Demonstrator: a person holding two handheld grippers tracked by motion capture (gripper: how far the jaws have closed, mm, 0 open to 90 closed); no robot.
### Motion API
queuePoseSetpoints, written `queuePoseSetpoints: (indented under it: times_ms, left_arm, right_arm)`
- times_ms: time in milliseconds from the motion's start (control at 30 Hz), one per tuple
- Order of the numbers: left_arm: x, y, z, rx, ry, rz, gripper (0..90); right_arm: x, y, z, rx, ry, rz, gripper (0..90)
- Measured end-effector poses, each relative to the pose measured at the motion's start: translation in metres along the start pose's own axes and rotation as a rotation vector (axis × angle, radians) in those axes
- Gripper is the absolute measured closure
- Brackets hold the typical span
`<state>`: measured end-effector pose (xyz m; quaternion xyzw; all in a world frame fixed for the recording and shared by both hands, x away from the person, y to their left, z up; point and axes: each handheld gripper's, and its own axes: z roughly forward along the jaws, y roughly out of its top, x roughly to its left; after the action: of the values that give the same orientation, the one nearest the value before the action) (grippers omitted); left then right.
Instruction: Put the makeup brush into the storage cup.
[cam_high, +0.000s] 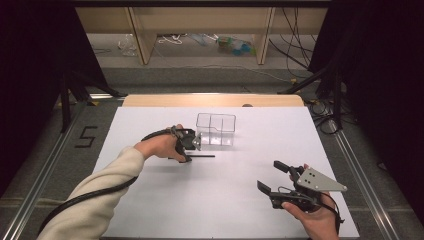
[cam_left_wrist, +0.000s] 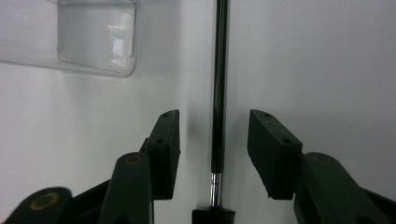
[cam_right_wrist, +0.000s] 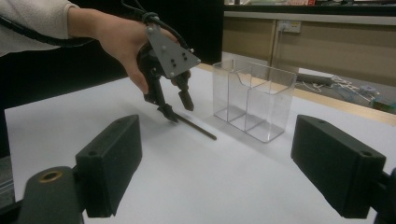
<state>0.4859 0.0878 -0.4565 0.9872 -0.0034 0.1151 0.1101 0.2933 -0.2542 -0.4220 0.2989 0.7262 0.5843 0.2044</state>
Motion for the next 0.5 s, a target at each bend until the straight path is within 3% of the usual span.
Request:
queuePoseSetpoints:
  times_ms: [200, 267, 333, 500]
  left_arm:
    - [-0.0001, 0.0025, 0.0026, 0.005, -0.018, 0.015, 60.8]
    - [0.0006, 0.0029, 0.0028, 0.007, -0.031, 0.018, 63.2]
    - [0.0014, 0.003, 0.0029, 0.01, -0.047, 0.013, 65.8]
    - [0.0043, 0.0029, 0.0036, 0.015, -0.092, -0.01, 72.3]
  right_arm:
    - [-0.0001, -0.0001, 0.0001, -0.002, -0.001, 0.002, 17.5]
    - [-0.0019, -0.0003, 0.0014, -0.022, -0.003, -0.021, 17.6]
    - [0.0, -0.001, 0.0019, -0.019, 0.009, 0.013, 17.5]
    - [-0.0005, -0.0008, 0.0016, -0.011, 0.008, 0.005, 17.5]
